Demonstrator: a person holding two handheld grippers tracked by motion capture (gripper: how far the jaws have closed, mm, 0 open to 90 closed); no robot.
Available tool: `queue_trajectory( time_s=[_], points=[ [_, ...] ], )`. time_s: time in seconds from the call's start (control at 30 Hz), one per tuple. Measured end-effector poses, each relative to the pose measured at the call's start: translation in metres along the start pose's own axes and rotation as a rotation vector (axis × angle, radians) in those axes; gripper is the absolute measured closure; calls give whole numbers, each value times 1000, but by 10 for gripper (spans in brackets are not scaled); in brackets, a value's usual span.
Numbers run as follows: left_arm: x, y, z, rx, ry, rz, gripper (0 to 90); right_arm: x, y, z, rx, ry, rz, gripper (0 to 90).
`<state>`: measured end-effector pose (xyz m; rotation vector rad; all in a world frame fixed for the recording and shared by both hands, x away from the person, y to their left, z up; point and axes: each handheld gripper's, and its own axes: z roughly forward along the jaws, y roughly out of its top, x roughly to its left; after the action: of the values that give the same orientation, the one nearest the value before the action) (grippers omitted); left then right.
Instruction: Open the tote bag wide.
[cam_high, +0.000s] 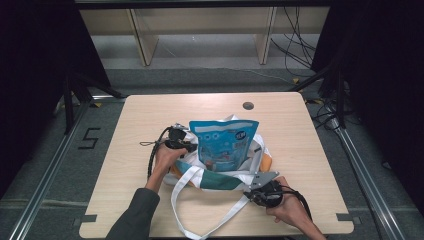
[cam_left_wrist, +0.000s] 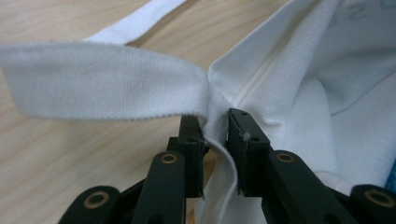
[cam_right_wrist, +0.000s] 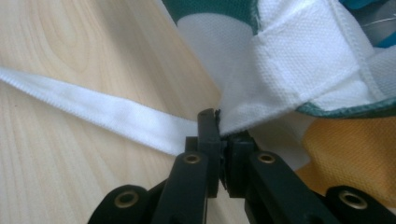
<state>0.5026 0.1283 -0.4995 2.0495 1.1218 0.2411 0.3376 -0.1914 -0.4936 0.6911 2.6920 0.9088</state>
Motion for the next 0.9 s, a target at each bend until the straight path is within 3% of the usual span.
queue_trajectory(
  time_s=[0.03,0.07,0.13,0.17,0.2,0.23,0.27,0.3,0.37,0.4,0.43,0.47,0.5,0.53,0.57,0.7,0.73,0.77,0.83,0.87,0.9],
  points=[
    [-3,3,-12,-13,4,23,707,-2,-1,-5,-16,10,11,857],
    [-3,3,-12,-13,4,23,663,-2,-1,-5,-16,10,11,857],
    [-6,8,-34,-70,8,32,615,-3,-1,-16,-37,47,52,745],
    [-10,9,-50,-134,0,17,594,-6,0,-24,-67,29,35,697],
    [-13,10,-60,-152,-8,21,598,-7,1,-37,-91,31,46,664],
    [-26,9,-82,-193,-20,55,599,-9,5,-63,-147,26,57,612],
    [-26,9,-82,-193,-20,55,617,-9,5,-63,-147,26,57,612],
    [-34,6,-94,-217,-34,80,617,-10,6,-71,-186,22,50,605],
    [-54,-1,-109,-242,-96,68,674,-16,12,-100,-316,-42,48,608],
    [-54,-1,-109,-242,-96,68,689,-16,12,-100,-316,-42,48,608],
    [-60,-3,-111,-229,-78,103,689,-17,14,-104,-347,-61,53,616],
    [-64,-5,-111,-229,-87,116,711,-17,17,-107,-359,-68,80,632],
    [-70,-10,-112,-233,-121,105,737,-17,19,-107,-366,-80,91,646],
    [-72,-13,-112,-231,-143,103,797,-17,25,-102,-382,-137,95,698],
    [-82,-24,-110,-236,-198,101,813,-21,28,-97,-387,-163,73,703],
    [-95,-39,-105,-211,-218,131,832,-36,36,-82,-372,-201,101,747],
    [-99,-45,-103,-195,-218,137,837,-42,38,-77,-361,-224,97,768],
    [-104,-51,-99,-169,-214,169,843,-49,39,-72,-347,-260,101,780],
    [-113,-62,-89,-129,-160,233,836,-67,40,-61,-306,-290,112,802],
    [-118,-70,-81,-74,-119,321,842,-73,39,-56,-296,-303,115,811],
    [-125,-83,-67,-37,-108,320,860,-86,34,-41,-258,-325,133,852]
  ],
)
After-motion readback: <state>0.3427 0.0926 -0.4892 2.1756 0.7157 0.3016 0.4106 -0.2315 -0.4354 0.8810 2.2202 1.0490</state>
